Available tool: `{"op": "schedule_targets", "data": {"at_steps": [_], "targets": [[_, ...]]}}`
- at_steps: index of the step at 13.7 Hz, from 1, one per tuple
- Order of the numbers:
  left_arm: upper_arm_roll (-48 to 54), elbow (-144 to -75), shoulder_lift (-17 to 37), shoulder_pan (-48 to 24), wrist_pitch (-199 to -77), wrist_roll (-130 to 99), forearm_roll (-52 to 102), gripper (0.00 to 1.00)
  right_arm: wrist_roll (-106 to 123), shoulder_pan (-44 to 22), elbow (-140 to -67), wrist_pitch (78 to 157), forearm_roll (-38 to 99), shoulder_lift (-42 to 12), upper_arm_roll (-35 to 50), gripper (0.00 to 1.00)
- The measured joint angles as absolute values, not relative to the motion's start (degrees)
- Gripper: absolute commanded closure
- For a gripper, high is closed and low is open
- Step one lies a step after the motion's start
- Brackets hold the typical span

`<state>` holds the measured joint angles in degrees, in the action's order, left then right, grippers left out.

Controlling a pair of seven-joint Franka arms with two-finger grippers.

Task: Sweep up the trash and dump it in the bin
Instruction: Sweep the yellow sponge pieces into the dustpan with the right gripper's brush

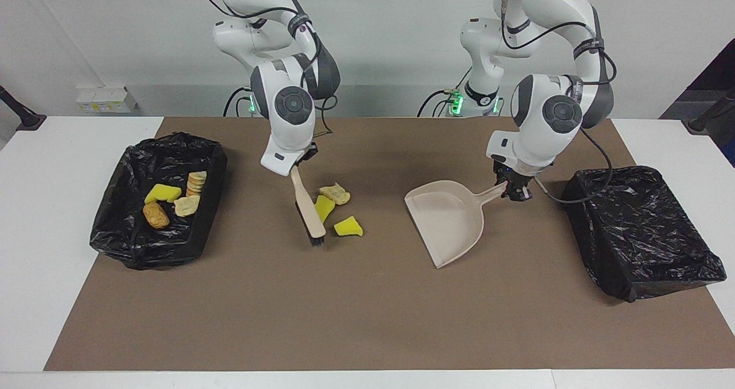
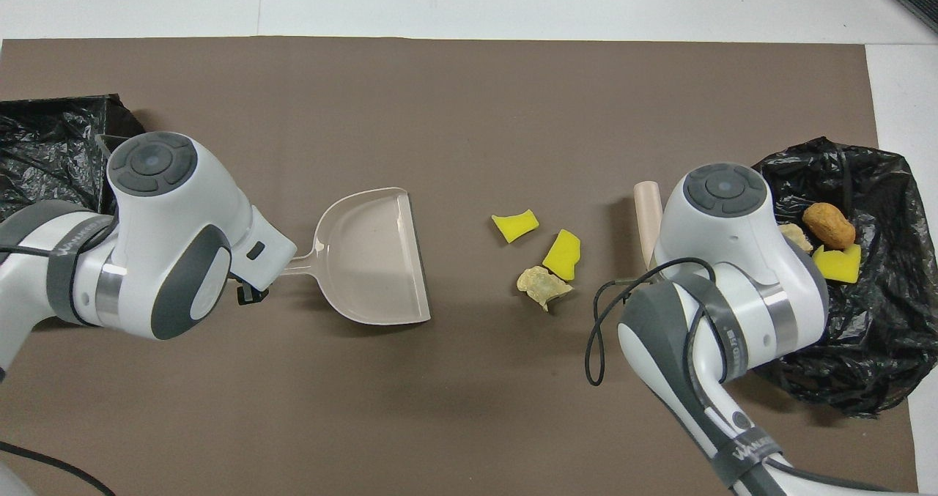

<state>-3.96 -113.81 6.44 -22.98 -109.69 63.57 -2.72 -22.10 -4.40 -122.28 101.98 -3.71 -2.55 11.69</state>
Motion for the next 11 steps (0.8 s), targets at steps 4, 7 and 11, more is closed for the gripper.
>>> {"op": "schedule_targets", "data": {"at_steps": [4,7,11], "targets": [[-3.76,-114.96,6.92,-26.28,-111.79,56.13,-2.87,1.00,-25.89,-6.82,-131.64,110.30,1.57,0.82,12.03,1.00],[-3.80,-115.28,7.03,-26.60,-112.23,55.22,-2.89,1.00,-27.18,-12.52,-131.70,116.62,4.90,-2.07,12.12,1.00],[-3.84,-116.25,7.03,-26.60,-113.08,55.07,-2.92,1.00,-27.48,-18.40,-127.89,118.66,11.95,-5.00,12.24,1.00]]}}
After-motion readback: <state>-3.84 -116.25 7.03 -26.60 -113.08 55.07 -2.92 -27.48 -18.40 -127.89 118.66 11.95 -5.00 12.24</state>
